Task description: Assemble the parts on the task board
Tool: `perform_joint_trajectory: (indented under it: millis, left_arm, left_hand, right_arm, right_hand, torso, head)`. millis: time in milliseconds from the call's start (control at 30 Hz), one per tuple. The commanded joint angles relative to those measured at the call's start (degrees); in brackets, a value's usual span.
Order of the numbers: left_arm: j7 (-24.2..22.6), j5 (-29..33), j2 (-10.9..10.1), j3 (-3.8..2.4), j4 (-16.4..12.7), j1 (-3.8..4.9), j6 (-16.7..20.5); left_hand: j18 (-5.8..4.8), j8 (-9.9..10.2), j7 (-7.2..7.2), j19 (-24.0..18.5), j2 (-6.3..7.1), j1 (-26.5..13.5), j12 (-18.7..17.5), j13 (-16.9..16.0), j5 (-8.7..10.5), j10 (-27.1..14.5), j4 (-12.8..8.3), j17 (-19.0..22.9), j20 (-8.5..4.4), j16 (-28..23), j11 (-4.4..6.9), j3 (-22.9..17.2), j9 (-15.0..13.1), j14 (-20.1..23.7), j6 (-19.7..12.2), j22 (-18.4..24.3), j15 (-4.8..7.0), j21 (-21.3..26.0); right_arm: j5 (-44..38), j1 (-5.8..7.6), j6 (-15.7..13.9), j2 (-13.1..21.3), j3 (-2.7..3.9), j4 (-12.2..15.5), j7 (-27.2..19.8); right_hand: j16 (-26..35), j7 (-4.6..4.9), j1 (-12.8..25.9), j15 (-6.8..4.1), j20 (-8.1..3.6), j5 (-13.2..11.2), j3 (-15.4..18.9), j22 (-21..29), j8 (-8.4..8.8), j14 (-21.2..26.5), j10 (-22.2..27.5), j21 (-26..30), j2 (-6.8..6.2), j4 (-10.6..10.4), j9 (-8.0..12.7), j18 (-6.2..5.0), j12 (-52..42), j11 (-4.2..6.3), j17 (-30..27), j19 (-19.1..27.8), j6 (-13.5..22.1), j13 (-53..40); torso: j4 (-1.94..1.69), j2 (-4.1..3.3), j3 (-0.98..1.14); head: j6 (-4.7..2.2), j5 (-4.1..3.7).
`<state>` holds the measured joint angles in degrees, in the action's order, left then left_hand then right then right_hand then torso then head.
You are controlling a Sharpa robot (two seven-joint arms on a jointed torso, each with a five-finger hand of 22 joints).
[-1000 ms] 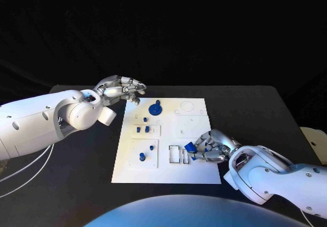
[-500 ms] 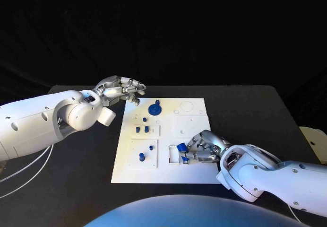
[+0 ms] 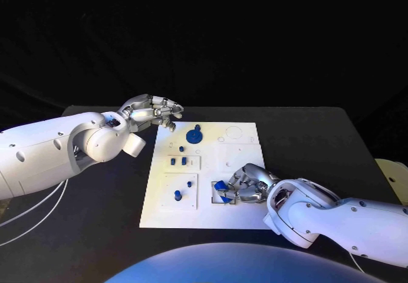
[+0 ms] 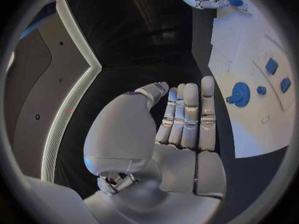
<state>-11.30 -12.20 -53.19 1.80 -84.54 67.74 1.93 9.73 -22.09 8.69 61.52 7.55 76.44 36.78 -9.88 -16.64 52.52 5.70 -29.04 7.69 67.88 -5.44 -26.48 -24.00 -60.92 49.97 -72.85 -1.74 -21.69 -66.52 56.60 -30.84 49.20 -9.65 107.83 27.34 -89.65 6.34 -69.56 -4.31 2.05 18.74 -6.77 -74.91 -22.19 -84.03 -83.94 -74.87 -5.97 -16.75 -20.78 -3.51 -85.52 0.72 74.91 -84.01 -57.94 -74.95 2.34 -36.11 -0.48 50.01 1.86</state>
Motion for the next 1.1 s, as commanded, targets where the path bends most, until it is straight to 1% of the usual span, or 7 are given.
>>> perform_joint_trajectory:
  millis: [33,200,300,467,567,867,1100]
  left_arm:
    - [-0.1,0.1,0.1,-0.04,0.0,0.03,-1.3]
    - [-0.1,0.1,0.1,-0.04,0.0,0.03,-1.4]
    - [-0.2,0.1,0.2,-0.04,0.0,0.03,-1.3]
    - [-0.2,0.1,0.1,-0.04,-0.1,0.03,-1.2]
    - [-0.3,0.1,0.1,-0.04,-0.1,0.03,-1.2]
    - [-0.2,0.1,0.0,-0.04,-0.1,0.03,-1.1]
    - [-0.2,0.1,-0.1,-0.04,-0.1,0.03,-1.1]
  left_hand:
    - [0.56,-0.2,0.01,0.4,-0.01,-0.6,0.3,0.1,-0.35,-0.6,0.4,0.0,0.06,-0.2,-0.03,0.0,-0.1,0.2,-0.3,0.1,0.04,0.3]
    - [0.55,-0.2,0.01,0.4,-0.06,-0.7,0.3,0.1,-0.35,-0.6,0.5,0.0,0.07,-0.2,-0.04,0.0,-0.1,0.2,-0.3,0.1,0.03,0.3]
    - [0.55,-0.2,0.03,0.4,-0.06,-0.9,0.3,0.1,-0.32,-0.6,0.6,0.0,0.08,-0.2,-0.06,0.1,-0.1,0.2,-0.4,0.1,0.01,0.4]
    - [0.54,-0.2,0.03,0.4,-0.06,-1.0,0.3,0.1,-0.30,-0.6,0.8,0.0,0.10,-0.2,-0.07,0.1,-0.1,0.2,-0.4,0.1,-0.01,0.4]
    - [0.54,-0.2,0.03,0.4,-0.06,-1.0,0.3,0.1,-0.30,-0.6,0.8,0.0,0.10,-0.2,-0.07,0.1,-0.1,0.2,-0.4,0.1,-0.01,0.4]
    - [0.54,-0.2,0.04,0.5,-0.05,-1.1,0.3,0.1,-0.30,-0.6,0.9,0.0,0.11,-0.2,-0.07,0.2,-0.1,0.2,-0.5,0.1,-0.02,0.5]
    - [0.54,-0.2,0.04,0.5,-0.03,-1.2,0.3,0.1,-0.31,-0.6,1.0,0.0,0.11,-0.2,-0.07,0.2,-0.1,0.2,-0.6,0.1,-0.02,0.5]
  right_arm:
    - [-0.5,-0.15,1.8,-0.4,-0.07,-0.2,0.2]
    - [-1.0,-0.18,2.3,-0.9,-0.07,-0.6,0.3]
    - [-1.1,-0.18,3.2,-1.1,-0.07,-0.9,0.4]
    - [-1.4,-0.18,3.6,-1.2,-0.06,-1.4,0.7]
    - [-1.9,-0.18,3.5,-1.1,-0.06,-1.5,1.0]
    - [-3.2,-0.18,3.1,-0.7,-0.05,-0.8,0.9]
    - [-4.5,-0.18,2.7,0.2,-0.04,0.9,0.4]
  right_hand:
    - [-0.4,-3.16,0.3,-0.15,-0.29,-0.4,0.1,-10.4,0.27,-6.0,-3.0,-0.1,-0.15,0.0,0.0,0.47,-0.1,0.27,15.1,-1.7,-3.2,-9.9]
    - [-0.4,-3.16,0.5,-0.15,-0.30,-0.5,0.1,-10.4,0.29,-6.0,-3.0,0.0,-0.20,0.0,0.0,0.45,-0.1,0.27,15.1,-1.7,-3.2,-9.9]
    - [-0.4,-3.11,3.7,-0.10,-0.25,-1.7,1.3,-10.4,0.40,-6.0,-2.9,0.3,-1.27,-0.1,-0.2,0.40,0.0,0.21,15.1,-1.6,-3.5,-9.9]
    - [-0.4,-3.13,6.8,-0.10,-0.24,-4.0,3.2,-10.3,0.50,-6.0,-2.6,1.0,-1.54,-0.1,-0.7,0.29,0.6,0.22,15.1,-1.4,-3.6,-9.4]
    - [-0.4,-3.12,8.2,-0.10,-0.23,-4.3,4.6,-10.2,0.52,-6.0,-2.5,1.2,-1.50,-0.1,-1.0,0.26,0.8,0.20,15.1,-1.4,-3.5,-9.3]
    - [-0.4,-3.04,12.5,-0.03,-0.17,-5.0,12.4,-10.2,0.54,-6.0,-2.1,1.8,-0.36,-0.2,-2.2,0.17,1.6,0.12,15.1,-1.3,-3.2,-8.8]
    - [-0.4,-3.01,14.0,0.00,-0.14,-4.8,14.5,-10.2,0.58,-6.0,-2.1,2.0,0.43,-0.2,-2.5,0.16,1.7,0.10,15.1,-1.3,-3.1,-8.8]
  torso:
    - [0.09,0.00,0.02]
    - [0.05,0.06,-0.01]
    - [0.08,0.07,-0.03]
    - [0.06,0.04,-0.02]
    - [0.07,0.05,-0.01]
    - [0.12,0.03,0.05]
    - [0.15,0.04,0.05]
  head:
    - [-0.01,0.25]
    - [-0.01,0.28]
    - [-0.01,0.33]
    - [-0.01,0.36]
    - [-0.01,0.27]
    - [-0.01,0.31]
    - [-0.01,0.27]
